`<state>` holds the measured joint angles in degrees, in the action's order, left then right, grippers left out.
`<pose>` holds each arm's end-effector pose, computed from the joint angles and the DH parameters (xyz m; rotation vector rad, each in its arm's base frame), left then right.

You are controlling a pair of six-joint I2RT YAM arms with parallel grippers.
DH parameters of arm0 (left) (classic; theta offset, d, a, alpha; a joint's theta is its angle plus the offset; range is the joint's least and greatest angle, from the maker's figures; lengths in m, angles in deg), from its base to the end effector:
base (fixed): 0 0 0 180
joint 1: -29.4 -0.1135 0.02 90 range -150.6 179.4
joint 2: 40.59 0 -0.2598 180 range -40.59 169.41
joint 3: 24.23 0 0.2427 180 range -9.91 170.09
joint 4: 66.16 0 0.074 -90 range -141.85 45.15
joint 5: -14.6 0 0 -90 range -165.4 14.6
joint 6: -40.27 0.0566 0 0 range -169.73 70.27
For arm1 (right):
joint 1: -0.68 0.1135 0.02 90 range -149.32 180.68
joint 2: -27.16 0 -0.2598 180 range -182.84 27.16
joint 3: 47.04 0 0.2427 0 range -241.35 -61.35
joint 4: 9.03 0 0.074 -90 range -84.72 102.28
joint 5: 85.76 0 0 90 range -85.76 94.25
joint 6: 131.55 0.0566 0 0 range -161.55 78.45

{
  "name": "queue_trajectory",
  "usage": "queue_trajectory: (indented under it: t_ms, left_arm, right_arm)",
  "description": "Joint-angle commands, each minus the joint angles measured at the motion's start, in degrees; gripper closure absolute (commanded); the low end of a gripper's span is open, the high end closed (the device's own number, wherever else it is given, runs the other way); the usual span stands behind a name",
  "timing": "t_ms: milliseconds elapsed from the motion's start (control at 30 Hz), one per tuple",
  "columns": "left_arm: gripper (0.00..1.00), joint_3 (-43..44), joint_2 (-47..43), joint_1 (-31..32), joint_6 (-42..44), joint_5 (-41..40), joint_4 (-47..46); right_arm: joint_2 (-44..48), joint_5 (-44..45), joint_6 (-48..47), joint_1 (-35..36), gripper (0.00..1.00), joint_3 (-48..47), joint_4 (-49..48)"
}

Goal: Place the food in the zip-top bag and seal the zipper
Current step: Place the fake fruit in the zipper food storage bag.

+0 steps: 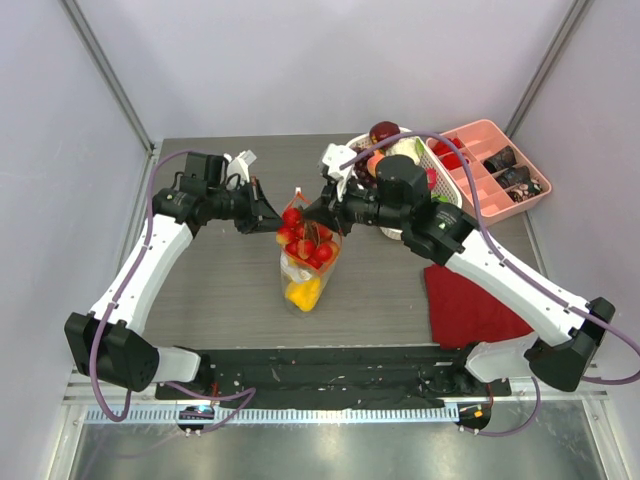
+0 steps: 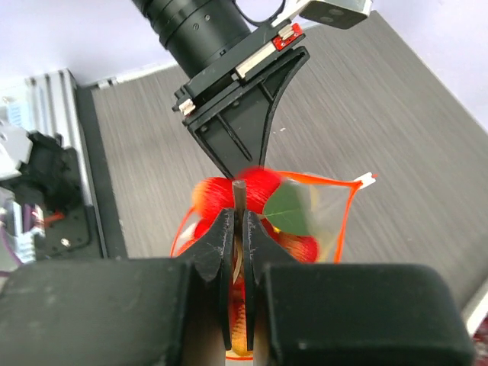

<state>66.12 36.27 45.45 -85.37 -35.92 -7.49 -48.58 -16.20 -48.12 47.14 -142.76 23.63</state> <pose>0.2590 -0.1120 0.3396 -0.0595 2.4757 -1.2315 0.1979 0.2369 0.4203 -1.0555 1.5230 0.8113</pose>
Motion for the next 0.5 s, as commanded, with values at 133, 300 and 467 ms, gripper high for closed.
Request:
queue_trajectory:
  t_ms: [133,300,467]
  left_arm:
    - [1.0,0.4,-0.3,0.0,-1.5,2.6,-3.3]
    - [1.0,0.2,-0.7,0.0,-1.2,2.7,-3.5]
    - [1.0,-0.4,-0.7,0.0,-1.5,3.1,-4.2]
  right_arm:
    - [0.4,5.7,-12.8,6.5,0.99,-0.8,1.7]
    - [-2.4,5.2,-17.3,8.2,0.99,-3.0,5.0]
    - [-4.4,-0.6,-19.3,8.2,0.99,-4.0,4.9]
